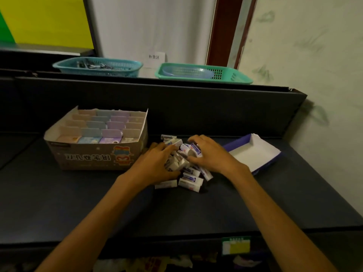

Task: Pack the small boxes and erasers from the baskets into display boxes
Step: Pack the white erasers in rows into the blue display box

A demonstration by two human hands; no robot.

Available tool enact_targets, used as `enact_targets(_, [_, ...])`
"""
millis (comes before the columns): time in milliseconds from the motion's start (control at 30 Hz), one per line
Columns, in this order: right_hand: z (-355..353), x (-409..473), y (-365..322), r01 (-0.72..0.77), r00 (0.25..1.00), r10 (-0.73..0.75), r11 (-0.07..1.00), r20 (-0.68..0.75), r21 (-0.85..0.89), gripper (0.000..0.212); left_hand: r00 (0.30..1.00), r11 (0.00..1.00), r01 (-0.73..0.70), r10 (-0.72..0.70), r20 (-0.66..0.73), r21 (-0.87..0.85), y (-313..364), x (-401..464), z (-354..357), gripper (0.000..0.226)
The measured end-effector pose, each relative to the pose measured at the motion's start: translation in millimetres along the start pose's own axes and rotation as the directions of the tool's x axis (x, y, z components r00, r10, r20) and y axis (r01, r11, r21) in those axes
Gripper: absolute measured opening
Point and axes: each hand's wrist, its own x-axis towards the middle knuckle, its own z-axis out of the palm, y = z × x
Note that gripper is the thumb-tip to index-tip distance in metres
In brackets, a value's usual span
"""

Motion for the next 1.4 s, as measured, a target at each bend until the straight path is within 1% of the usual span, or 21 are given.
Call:
enact_targets(100, [-9.9,-9.8,1.2,0.017,0.999,-0.018,1.000,-0.027,-0.017,0.052,1.000,1.000,-0.028,0.028,-0.012,-0.010,9.1,0.0,-9.3,0.078])
enact_targets(167, [-20.0,-19.5,4.4,0.013,0.997,-0.013,1.000,-0.082,-0.011,0.051,0.998,0.999,-0.049,0.050,-0.037,0.010,15.7,1.0,-14.9,0.074])
enact_targets(233, [-28.7,-32.2,11.0,-0.034,0.992,0.032,0.999,-0.124,-0.012,0.051,0.996,0.997,-0.075,0.077,-0.049,0.036,21.2,3.8,-18.4,0.072])
enact_targets(333, [-34.3,-53.4,25.5,-0.137,0.981,0.125,0.987,-0.146,-0.080,0.052,0.989,0.987,-0.137,0.141,-0.044,0.082,35.7,13.4,-15.9,0.071])
enact_targets(433, [-33.8,-73.2,40.9,-0.221,0.963,0.193,0.965,-0.188,-0.139,0.054,0.976,0.976,-0.205,0.209,-0.058,0.074,57.5,25.4,-4.8,0.068])
enact_targets(500, [-32.9,-84.0,50.6,-0.272,0.953,0.243,0.949,-0.181,-0.159,0.056,0.969,0.968,-0.242,0.245,-0.045,0.063,70.9,31.5,4.8,0.067])
enact_targets(567, [-33.9,-92.0,58.4,-0.291,0.952,0.271,0.947,-0.143,-0.138,0.054,0.962,0.960,-0.269,0.272,-0.020,0.081,79.8,37.9,14.9,0.066])
enact_targets(667, [-37.6,-100.1,70.1,-0.248,0.969,0.247,0.965,-0.025,-0.083,0.045,0.959,0.956,-0.281,0.282,0.000,0.090,85.3,46.1,24.4,0.064])
enact_targets(733, [-43.0,-104.4,79.4,-0.226,0.972,0.229,0.972,0.056,-0.066,0.044,0.964,0.962,-0.266,0.267,-0.013,0.065,86.0,49.8,26.4,0.064])
enact_targets(833, [-53.3,-107.5,97.3,-0.202,0.971,0.206,0.979,0.123,-0.042,0.043,0.978,0.977,-0.209,0.209,-0.015,0.042,87.4,53.0,25.2,0.066])
enact_targets(1000, [-62.9,-104.0,124.1,-0.116,0.960,0.117,0.993,0.255,-0.020,0.037,0.995,0.995,-0.100,0.100,0.001,0.027,87.8,53.4,17.5,0.064])
enact_targets(1100, [-69.5,-99.0,133.4,-0.069,0.942,0.080,0.997,0.326,-0.047,0.038,0.998,0.997,-0.068,0.068,0.013,0.031,83.9,51.9,12.6,0.063])
enact_targets(1167, [-77.2,-95.1,132.4,-0.054,0.942,0.057,0.998,0.331,-0.017,0.038,0.999,0.999,-0.032,0.032,0.008,0.020,81.1,50.3,8.3,0.062])
enact_targets(1233, [-83.7,-87.6,123.0,-0.016,0.965,0.011,1.000,0.264,0.019,0.038,1.000,1.000,0.012,-0.012,0.016,0.000,78.2,49.2,4.5,0.061])
enact_targets(1300, [-82.3,-71.9,108.6,0.048,0.983,-0.046,0.999,0.179,-0.007,0.042,0.999,0.999,0.032,-0.032,0.038,-0.018,74.4,50.0,2.4,0.060])
enact_targets(1400, [-68.6,-41.8,84.2,0.108,0.982,-0.095,0.991,0.160,-0.078,0.048,0.997,0.999,0.037,-0.034,0.063,-0.035,67.5,53.3,0.7,0.057])
